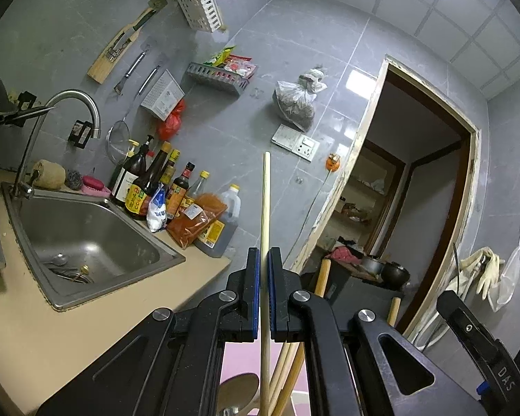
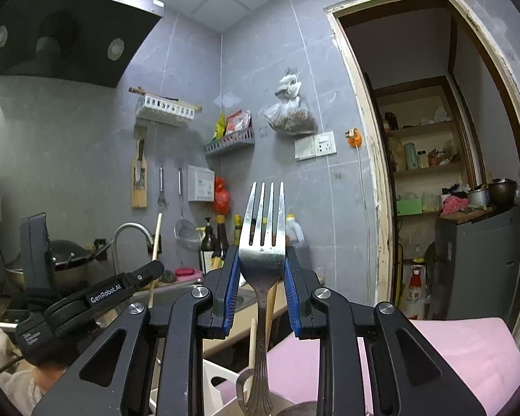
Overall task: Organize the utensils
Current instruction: 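Lift the fork and chopstick with both tools and carry them over the basket, then lower the fork and chopstick into the white basket and open both tools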
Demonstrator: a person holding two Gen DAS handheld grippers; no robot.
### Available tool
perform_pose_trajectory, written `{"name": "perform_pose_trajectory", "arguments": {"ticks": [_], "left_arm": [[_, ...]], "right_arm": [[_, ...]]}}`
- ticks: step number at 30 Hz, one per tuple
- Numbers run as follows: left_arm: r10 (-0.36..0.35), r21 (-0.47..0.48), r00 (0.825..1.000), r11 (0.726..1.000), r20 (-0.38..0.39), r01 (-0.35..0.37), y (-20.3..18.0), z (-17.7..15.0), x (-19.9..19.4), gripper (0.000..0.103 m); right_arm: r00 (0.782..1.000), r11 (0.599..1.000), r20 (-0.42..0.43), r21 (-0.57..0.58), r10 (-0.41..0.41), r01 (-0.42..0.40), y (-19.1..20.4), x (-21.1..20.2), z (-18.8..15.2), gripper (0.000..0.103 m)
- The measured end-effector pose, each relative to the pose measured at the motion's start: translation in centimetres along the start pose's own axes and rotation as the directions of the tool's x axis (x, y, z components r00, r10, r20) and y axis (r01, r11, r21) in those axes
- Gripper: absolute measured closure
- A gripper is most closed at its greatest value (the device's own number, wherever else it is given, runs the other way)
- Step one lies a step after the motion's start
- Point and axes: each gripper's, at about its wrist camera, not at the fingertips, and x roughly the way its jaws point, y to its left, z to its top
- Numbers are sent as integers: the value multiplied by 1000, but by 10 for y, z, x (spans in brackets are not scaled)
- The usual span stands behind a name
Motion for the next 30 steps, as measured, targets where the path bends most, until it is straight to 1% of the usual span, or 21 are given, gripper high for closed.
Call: {"name": "perform_pose_trajectory", "arguments": {"ticks": [11,21,25,27,28,29,30], "left_arm": [[-6,106,999,994,-47,11,-15,-27,1,101],[-21,149,992,988,-122,39,-22,-44,4,100],[-22,156,990,987,-143,45,-22,-47,5,99],[-22,156,990,987,-142,45,-21,-47,4,98],[-24,154,990,987,-141,46,-21,-47,4,94],[-28,149,990,988,-140,49,-20,-48,4,87],[-36,139,990,989,-138,55,-18,-47,4,81]], "right_arm": [[999,1000,-52,-3,0,0,1,6,-15,81],[997,1000,-78,7,4,-4,1,9,-23,81],[997,1000,-78,13,5,-4,0,8,-26,76],[997,1000,-77,18,9,-8,0,7,-26,75],[997,1000,-76,16,10,-8,1,7,-26,72],[997,1000,-75,14,11,-10,1,7,-26,71],[997,1000,-73,13,11,-10,2,7,-26,67]]}}
